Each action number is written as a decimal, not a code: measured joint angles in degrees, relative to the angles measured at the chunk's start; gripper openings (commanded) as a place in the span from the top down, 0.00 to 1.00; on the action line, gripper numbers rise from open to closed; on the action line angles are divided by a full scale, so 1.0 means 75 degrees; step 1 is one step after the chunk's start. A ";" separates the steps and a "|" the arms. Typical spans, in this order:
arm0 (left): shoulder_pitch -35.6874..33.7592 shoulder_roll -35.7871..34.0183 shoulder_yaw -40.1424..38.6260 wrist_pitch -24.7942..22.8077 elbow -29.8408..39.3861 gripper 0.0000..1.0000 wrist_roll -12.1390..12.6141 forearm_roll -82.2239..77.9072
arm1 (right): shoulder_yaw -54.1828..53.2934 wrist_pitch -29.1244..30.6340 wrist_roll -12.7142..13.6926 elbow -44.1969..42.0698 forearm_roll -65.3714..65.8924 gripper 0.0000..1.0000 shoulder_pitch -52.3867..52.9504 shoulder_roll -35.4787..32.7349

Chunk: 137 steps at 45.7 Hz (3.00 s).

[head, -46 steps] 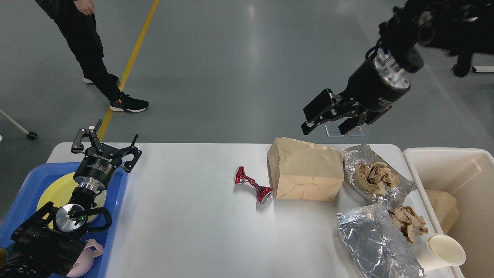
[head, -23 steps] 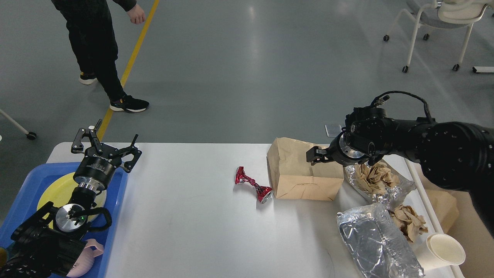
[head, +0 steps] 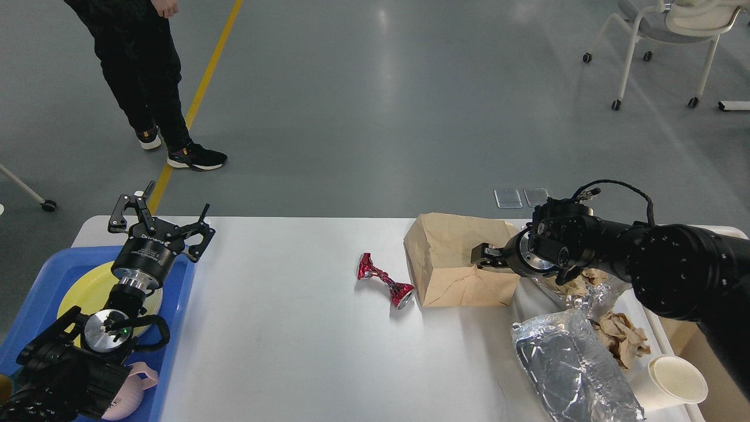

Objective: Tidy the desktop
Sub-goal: 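Grasp the top of the standing brown paper bag with the right gripper, then lift the paper bag and drop it into the white bin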

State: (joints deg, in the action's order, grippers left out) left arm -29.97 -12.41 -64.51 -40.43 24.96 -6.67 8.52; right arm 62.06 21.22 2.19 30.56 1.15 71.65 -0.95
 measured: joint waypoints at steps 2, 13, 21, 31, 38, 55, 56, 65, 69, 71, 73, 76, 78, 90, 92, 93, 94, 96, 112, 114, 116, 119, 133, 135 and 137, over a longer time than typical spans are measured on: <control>0.0000 0.0000 0.0000 0.0000 0.0000 0.00 0.0000 0.0000 | -0.0005 -0.0030 -0.0012 0.0000 0.0000 0.68 -0.0038 0.0000; 0.0000 0.0000 0.0000 0.0000 0.0000 0.00 -0.0001 0.0000 | -0.0431 0.0036 -0.0090 0.0033 -0.0020 1.00 -0.0170 -0.0001; 0.0000 0.0000 0.0000 0.0000 0.0000 0.00 -0.0003 0.0000 | -0.0482 0.0052 -0.0103 0.0093 -0.0025 1.00 -0.0084 -0.0066; 0.0000 0.0002 0.0000 0.0000 0.0000 0.00 -0.0002 0.0004 | -0.0504 0.0229 -0.0114 0.0458 -0.0035 1.00 0.0431 -0.0454; 0.0000 0.0000 0.0000 0.0000 0.0000 0.00 -0.0002 0.0004 | -0.0475 0.0613 -0.0144 0.1752 -0.0025 1.00 0.1797 -0.1285; 0.0024 -0.0015 -0.0012 0.0000 0.0001 0.00 -0.0002 0.0000 | -0.0496 0.4400 -0.0347 0.4230 0.1005 1.00 0.8514 -0.4544; 0.0024 -0.0013 -0.0011 0.0000 0.0001 0.00 -0.0002 -0.0001 | -0.0565 0.4441 -0.0348 0.4247 0.1157 1.00 0.8804 -0.4714; 0.0019 -0.0010 -0.0008 0.0000 0.0001 0.00 -0.0002 -0.0001 | -0.1235 0.4504 -0.0340 0.4296 0.2688 1.00 0.9485 -0.5899; 0.0014 -0.0010 -0.0008 0.0000 0.0001 0.00 -0.0002 -0.0001 | -0.1348 0.4505 -0.0340 0.4227 0.3721 1.00 0.9126 -0.6479; 0.0014 -0.0010 -0.0008 0.0000 0.0001 0.00 -0.0002 -0.0001 | -0.1410 0.4505 -0.0338 0.4111 0.4256 1.00 0.8754 -0.6833; 0.0013 -0.0010 -0.0010 0.0000 0.0000 0.00 -0.0002 0.0000 | -0.1481 0.4505 -0.0341 0.3927 0.4618 1.00 0.8294 -0.7106; 0.0013 -0.0010 -0.0010 0.0000 0.0000 0.00 -0.0002 0.0000 | -0.1602 0.4503 -0.0351 0.3560 0.4929 1.00 0.7231 -0.7405; 0.0014 -0.0010 -0.0010 0.0000 0.0000 0.00 -0.0002 0.0000 | -0.1704 0.4332 -0.0401 0.3294 0.5006 1.00 0.6323 -0.7510; 0.0013 -0.0010 -0.0012 0.0000 0.0000 0.00 -0.0002 0.0000 | -0.2608 0.0488 -0.0963 0.1346 0.4979 1.00 0.0370 -0.6778; 0.0013 -0.0010 -0.0012 0.0000 0.0000 0.00 -0.0002 0.0001 | -0.2859 -0.0074 -0.0976 0.0875 0.4869 1.00 -0.0566 -0.6447; 0.0013 -0.0010 -0.0012 0.0000 0.0000 0.00 -0.0002 0.0003 | -0.2972 -0.0306 -0.0981 0.0626 0.4790 1.00 -0.0971 -0.6278; 0.0013 -0.0009 -0.0012 0.0000 0.0000 0.00 -0.0002 0.0003 | -0.3089 -0.0561 -0.0982 0.0304 0.4677 1.00 -0.1456 -0.6057; 0.0013 -0.0010 -0.0012 0.0000 0.0000 0.00 -0.0002 0.0003 | -0.3215 -0.0890 -0.0983 -0.0289 0.4469 1.00 -0.2179 -0.5654; 0.0012 -0.0010 -0.0013 0.0000 0.0000 0.00 -0.0002 0.0003 | -0.3300 -0.1497 -0.1087 -0.2730 0.3881 0.95 -0.4169 -0.4055; 0.0012 -0.0010 -0.0013 0.0000 0.0000 0.00 -0.0002 0.0003 | -0.3300 -0.1572 -0.1086 -0.2747 0.3879 0.89 -0.4216 -0.3996; 0.0012 -0.0010 -0.0013 0.0000 0.0000 0.00 -0.0002 0.0003 | -0.3300 -0.1661 -0.1085 -0.2753 0.3878 0.82 -0.4261 -0.3950; 0.0012 -0.0010 -0.0012 0.0000 0.0000 0.00 -0.0002 0.0003 | -0.3299 -0.1772 -0.1080 -0.2765 0.3878 0.60 -0.4319 -0.3900; 0.0012 -0.0010 -0.0013 0.0000 0.0000 0.00 -0.0002 0.0002 | -0.3290 -0.1812 -0.1052 -0.2770 0.3878 0.00 -0.4350 -0.3857; 0.0012 -0.0010 -0.0012 0.0000 0.0000 0.00 -0.0002 0.0002 | -0.3287 -0.1801 -0.1052 -0.2768 0.3878 0.00 -0.4350 -0.3857; 0.0012 -0.0010 -0.0012 0.0000 0.0000 0.00 -0.0002 -0.0002 | -0.3284 -0.1777 -0.1052 -0.2766 0.3878 0.00 -0.4350 -0.3858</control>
State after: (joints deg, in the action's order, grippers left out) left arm -29.88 -12.48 -64.60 -40.43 24.96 -6.68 8.50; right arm 37.43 7.89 -5.70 9.82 30.23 39.02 -29.89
